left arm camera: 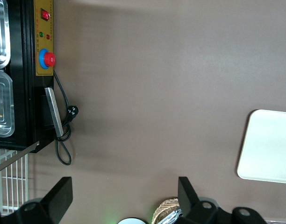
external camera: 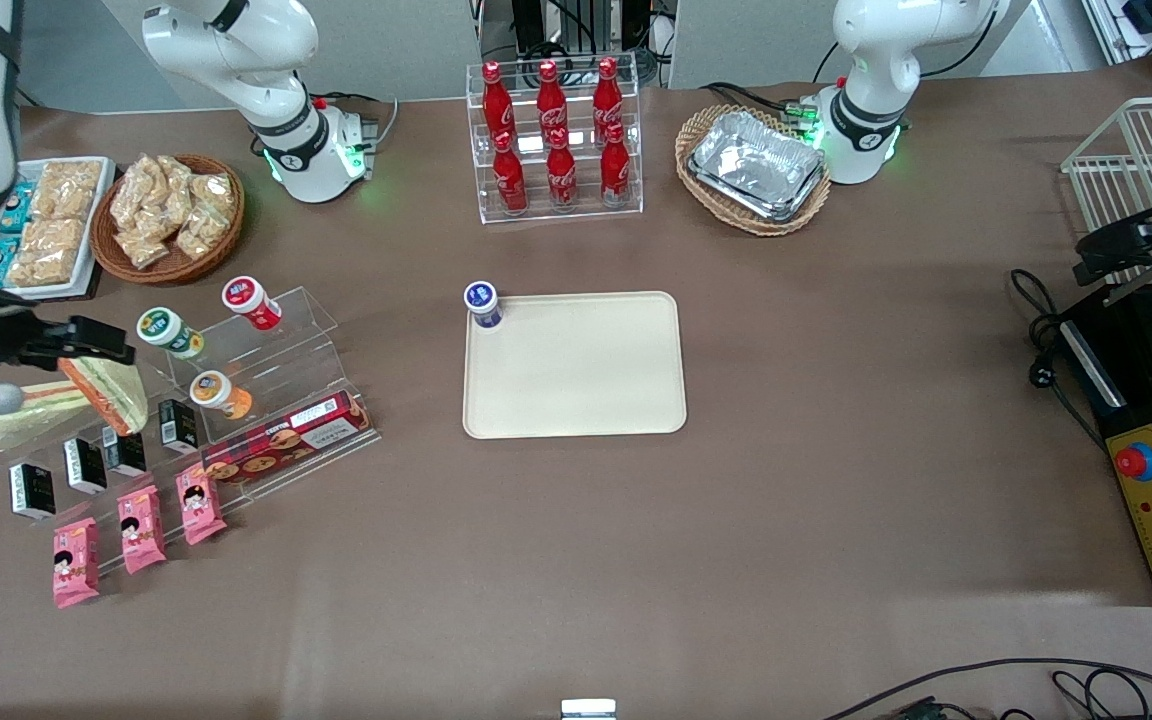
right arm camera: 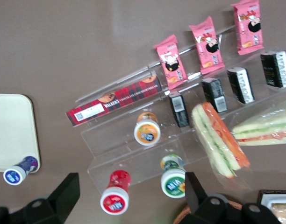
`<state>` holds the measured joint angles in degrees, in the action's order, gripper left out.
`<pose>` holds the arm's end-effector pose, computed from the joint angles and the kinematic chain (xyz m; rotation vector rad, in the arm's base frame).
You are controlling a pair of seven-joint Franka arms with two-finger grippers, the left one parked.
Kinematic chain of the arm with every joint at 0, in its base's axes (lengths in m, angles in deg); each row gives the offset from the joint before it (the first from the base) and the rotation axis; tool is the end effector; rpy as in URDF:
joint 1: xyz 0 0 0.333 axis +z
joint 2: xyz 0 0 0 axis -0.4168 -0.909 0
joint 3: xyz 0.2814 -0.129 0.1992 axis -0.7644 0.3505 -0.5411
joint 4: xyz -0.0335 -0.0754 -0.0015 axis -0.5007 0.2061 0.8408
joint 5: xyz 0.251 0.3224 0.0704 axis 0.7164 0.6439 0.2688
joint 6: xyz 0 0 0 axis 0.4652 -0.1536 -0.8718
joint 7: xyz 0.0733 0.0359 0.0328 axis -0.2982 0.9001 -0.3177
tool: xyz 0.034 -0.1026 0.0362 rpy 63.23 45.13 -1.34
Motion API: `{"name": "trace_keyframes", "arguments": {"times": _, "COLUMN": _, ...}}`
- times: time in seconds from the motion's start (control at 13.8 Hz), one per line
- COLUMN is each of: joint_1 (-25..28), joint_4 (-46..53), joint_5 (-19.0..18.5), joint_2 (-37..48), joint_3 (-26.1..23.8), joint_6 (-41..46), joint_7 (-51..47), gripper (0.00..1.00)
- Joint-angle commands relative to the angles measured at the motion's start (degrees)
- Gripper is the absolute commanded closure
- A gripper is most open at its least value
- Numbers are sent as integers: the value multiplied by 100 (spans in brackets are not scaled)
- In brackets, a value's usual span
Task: Place sandwich on tray
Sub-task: 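Move the right gripper over the wrapped sandwiches on the acrylic rack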
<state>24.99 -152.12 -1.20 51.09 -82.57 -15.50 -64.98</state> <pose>0.6055 -0.0527 0.6055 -3.0858 -0.0151 0.1783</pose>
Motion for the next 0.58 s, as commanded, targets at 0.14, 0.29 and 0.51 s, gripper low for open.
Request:
{"name": "trace_keyframes", "arguments": {"times": 0.14, "joint_1": -133, "joint_4": 7, "joint_5": -73, "joint_2": 114, "joint_3": 539, "joint_6": 281, "joint_7": 1786, "gripper": 0}}
{"name": "trace_keyframes", "arguments": {"times": 0.29, "joint_1": -246, "joint_4": -2, "joint_5": -99, "joint_2": 87, "joint_3": 618, "joint_6": 290, "joint_7": 2541, "gripper": 0}}
{"name": "trace_keyframes", "arguments": {"times": 0.51, "joint_1": -291, "joint_4": -2, "joint_5": -405, "joint_2": 96, "joint_3": 627, "joint_6": 281, "joint_7": 3237, "gripper": 0}}
